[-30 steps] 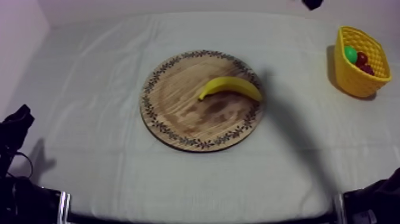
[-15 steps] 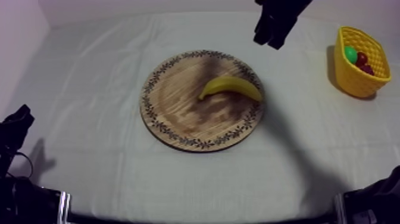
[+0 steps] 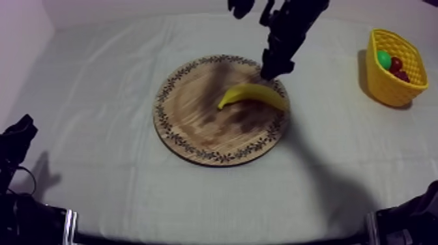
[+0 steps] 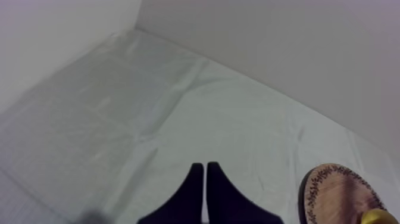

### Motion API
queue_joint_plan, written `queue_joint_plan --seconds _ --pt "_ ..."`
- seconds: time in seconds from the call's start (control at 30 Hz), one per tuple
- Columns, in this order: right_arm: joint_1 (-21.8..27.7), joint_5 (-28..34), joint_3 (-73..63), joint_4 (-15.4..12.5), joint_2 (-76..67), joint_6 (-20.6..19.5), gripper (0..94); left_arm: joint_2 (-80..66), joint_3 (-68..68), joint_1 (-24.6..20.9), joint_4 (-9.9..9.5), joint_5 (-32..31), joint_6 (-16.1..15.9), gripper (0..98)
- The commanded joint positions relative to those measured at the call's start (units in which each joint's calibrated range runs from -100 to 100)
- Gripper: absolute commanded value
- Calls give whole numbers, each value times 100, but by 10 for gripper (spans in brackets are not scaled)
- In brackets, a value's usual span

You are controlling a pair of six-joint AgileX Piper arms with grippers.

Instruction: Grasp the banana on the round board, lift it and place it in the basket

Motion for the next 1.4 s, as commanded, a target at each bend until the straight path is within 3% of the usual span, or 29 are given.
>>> queue_joint_plan --seconds 0.0,0.5,0.7,0.83,1.13,1.37 --pt "-36 -135 92 17 181 -34 723 4 0 -1 -2 0 0 1" --pt "-133 -965 -277 445 1850 -443 693 4 0 -1 -2 0 0 1" --pt "-56 -1165 -399 517 2218 -431 629 4 0 -1 -2 0 0 1" --pt "-23 -1267 -383 557 2351 -457 545 4 0 -1 -2 0 0 1" --pt "-45 -1540 56 493 1978 -348 251 4 0 -1 -2 0 0 1" --pt "-63 -1546 521 460 1253 -303 165 4 0 -1 -2 0 0 1"
